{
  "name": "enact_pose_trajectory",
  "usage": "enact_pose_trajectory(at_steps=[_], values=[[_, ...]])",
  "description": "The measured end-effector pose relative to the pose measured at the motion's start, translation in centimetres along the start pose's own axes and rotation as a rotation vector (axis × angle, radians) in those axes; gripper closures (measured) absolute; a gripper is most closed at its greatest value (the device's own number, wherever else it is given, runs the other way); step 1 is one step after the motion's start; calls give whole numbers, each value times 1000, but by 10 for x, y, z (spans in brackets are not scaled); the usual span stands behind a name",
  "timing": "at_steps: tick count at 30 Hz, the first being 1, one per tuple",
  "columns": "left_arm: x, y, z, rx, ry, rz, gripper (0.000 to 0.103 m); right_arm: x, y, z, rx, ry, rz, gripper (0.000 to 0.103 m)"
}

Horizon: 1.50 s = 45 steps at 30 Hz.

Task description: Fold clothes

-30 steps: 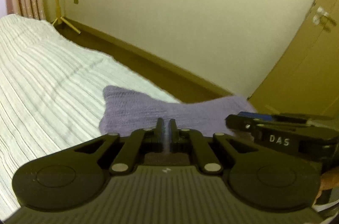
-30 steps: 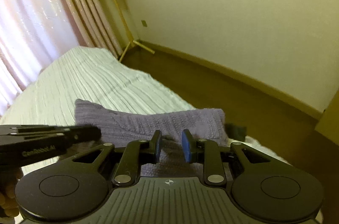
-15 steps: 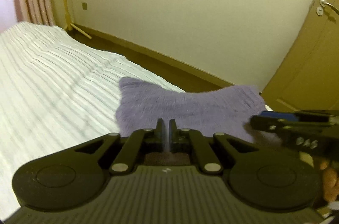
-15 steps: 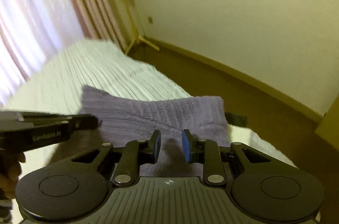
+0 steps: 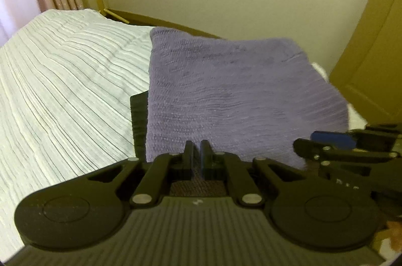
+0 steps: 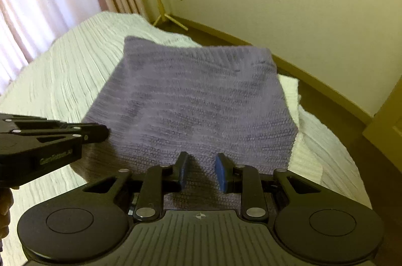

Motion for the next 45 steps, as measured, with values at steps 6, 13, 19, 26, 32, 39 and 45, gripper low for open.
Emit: enact_pose_trajectory(at_steps=[6,13,19,26,32,39,45], values=[[3,10,11,-3,22,-65,103,-6,0,13,-11,15,-12,77],[3,3,-38,-55,-4,-77,98,-8,-5,6,-24,19,15,76],[31,-9,-111,-123,7,-97,77,14,-6,-50,-25,33,101,19],[71,-25,-196,-101,-30,-99,68,48,18,-123,10,-7,103,19],[104,-35,-257,-64,-61,-101,60,77,42,-183,47,-35,102,19],[146,-50,-311,-46,-96,-89,56,121,62,-246,73,-67,124,19],[176,-67,-343,-35,-112,-74,55,153,72,-279,97,-89,136,19]])
Point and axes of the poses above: each gripper's, at about its wrist camera, not at the fingertips, and z roughly the way its jaws point, y to its left, x to its underside, the point moved 1 cm from there along z, roughly the way its jaws point, and after that the axes turned 7 degrees about x, right-handed, at the moved point
